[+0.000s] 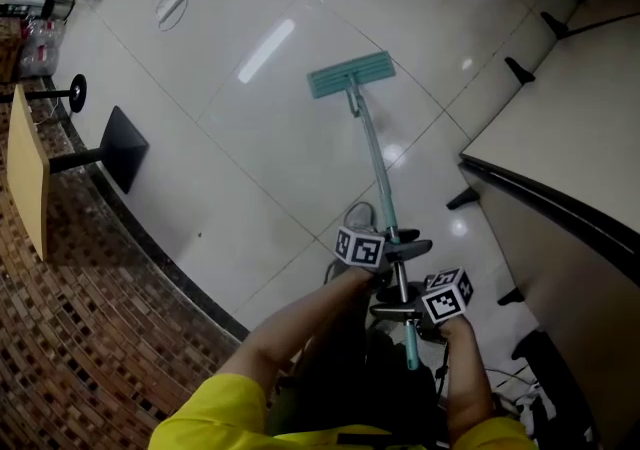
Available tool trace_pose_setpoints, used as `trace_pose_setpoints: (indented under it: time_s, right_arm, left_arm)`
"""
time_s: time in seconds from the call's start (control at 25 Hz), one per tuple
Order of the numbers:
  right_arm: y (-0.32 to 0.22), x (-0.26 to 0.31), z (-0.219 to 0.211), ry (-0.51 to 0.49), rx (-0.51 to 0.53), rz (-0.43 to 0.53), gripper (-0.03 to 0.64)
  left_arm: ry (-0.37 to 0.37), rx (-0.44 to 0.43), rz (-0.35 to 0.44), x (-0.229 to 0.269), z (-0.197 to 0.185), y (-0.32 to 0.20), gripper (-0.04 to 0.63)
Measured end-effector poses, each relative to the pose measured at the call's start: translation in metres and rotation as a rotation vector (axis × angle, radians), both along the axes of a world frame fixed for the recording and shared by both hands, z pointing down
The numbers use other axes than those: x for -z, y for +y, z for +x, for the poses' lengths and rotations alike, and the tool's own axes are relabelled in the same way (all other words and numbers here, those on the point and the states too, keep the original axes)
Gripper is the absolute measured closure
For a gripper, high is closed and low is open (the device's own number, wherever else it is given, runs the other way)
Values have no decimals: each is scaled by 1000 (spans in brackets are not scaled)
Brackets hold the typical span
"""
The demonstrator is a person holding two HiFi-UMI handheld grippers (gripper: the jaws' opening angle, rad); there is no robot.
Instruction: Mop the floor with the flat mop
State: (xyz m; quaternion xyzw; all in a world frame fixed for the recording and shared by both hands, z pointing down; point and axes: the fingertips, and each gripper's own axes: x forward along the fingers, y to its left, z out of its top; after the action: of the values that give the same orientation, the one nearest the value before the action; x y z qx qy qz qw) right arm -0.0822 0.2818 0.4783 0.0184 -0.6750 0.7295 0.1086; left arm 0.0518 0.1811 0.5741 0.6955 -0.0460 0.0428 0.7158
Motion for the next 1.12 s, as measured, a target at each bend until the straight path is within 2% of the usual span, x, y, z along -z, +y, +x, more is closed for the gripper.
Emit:
trace_pose_setpoints:
  time_s: [0.2,0.28,0.36,0.44,0.52,0.6,0.76,0.92,1.04,1.12]
  right_arm:
    - [-137,-49,-12,-4,-47,122,391]
    - [-180,-68,-19,1,-49,154,393]
    - [-208,-79,-26,-2,-60,159,396]
    - [-216,-81,-29,-19,-101,132,397]
    - [-200,-72,-34,-20,-82,131,399]
    - [-163,-59,-38,-2,0,123,397]
    - [-32,-32,-26,32,151,44,397]
    - [81,30,-9,-6,191,-49,395]
    - [117,66,-2,-39,185,-99,390]
    - [114,65,-4,-55,184,-95,382]
  left_arm:
    - [23,-20,116,-41,-9,-138,293]
    - [15,-21,116,-59,-14,-181,295]
    - [-18,-51,115,-71,-20,-210,305]
    - [-53,-122,126,-73,-22,-214,304]
    - [-44,-131,129,-65,-26,-199,302]
    - [-21,-74,120,-53,-29,-169,302]
    - [-38,-39,76,-26,-24,-49,303]
    - [-43,49,-31,21,-16,67,305]
    - [-32,113,-106,44,-14,116,306]
    - [-32,140,-106,41,-18,113,304]
